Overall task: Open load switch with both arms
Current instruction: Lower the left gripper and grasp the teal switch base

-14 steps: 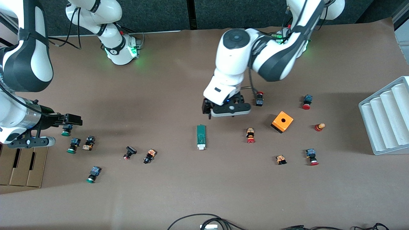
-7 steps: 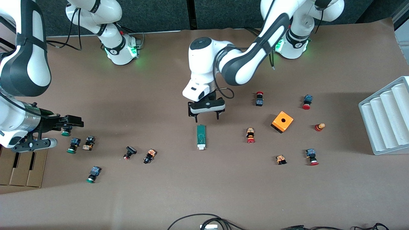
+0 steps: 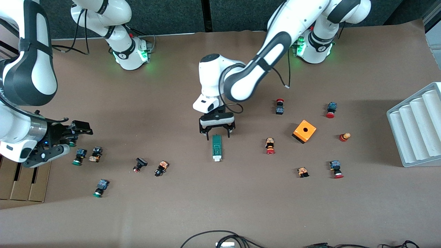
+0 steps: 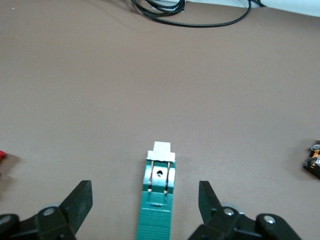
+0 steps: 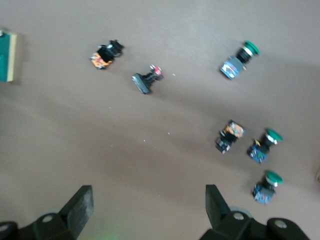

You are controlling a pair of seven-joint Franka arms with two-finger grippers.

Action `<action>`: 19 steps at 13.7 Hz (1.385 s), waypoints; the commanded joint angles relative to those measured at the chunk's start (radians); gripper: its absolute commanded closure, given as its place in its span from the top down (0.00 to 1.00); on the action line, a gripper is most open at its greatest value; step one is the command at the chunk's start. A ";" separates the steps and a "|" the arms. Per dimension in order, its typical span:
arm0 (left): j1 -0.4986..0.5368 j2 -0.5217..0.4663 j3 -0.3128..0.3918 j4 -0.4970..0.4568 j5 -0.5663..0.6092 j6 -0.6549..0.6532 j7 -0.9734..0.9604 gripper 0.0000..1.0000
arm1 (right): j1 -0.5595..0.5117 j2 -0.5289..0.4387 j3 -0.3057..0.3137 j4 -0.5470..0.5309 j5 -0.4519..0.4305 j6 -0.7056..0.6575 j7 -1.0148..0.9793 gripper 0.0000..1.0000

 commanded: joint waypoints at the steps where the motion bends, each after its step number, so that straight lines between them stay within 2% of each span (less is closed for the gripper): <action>1: -0.028 0.067 0.012 0.009 0.248 0.004 -0.195 0.90 | -0.004 0.010 -0.003 0.012 0.026 0.021 -0.151 1.00; 3: -0.029 0.109 0.012 0.009 0.373 0.007 -0.288 0.89 | -0.008 0.012 -0.009 0.012 0.028 0.037 -0.277 0.99; 6: -0.045 0.156 0.012 0.009 0.463 0.006 -0.333 0.87 | -0.082 0.030 -0.009 0.009 0.069 0.026 -0.420 0.99; 7: -0.048 0.167 0.012 0.008 0.498 0.006 -0.385 0.87 | -0.100 0.033 -0.011 0.006 0.075 0.023 -0.508 0.99; 9: -0.060 0.178 0.014 0.000 0.571 -0.002 -0.491 0.87 | -0.131 0.039 -0.009 0.006 0.077 0.025 -0.563 0.99; 14: -0.094 0.216 0.015 -0.008 0.652 -0.080 -0.510 0.77 | -0.082 0.062 0.001 0.012 0.141 0.049 -0.577 0.99; 19: -0.115 0.210 0.015 -0.056 0.677 -0.126 -0.580 0.77 | -0.025 0.070 0.001 0.012 0.141 0.086 -0.636 0.99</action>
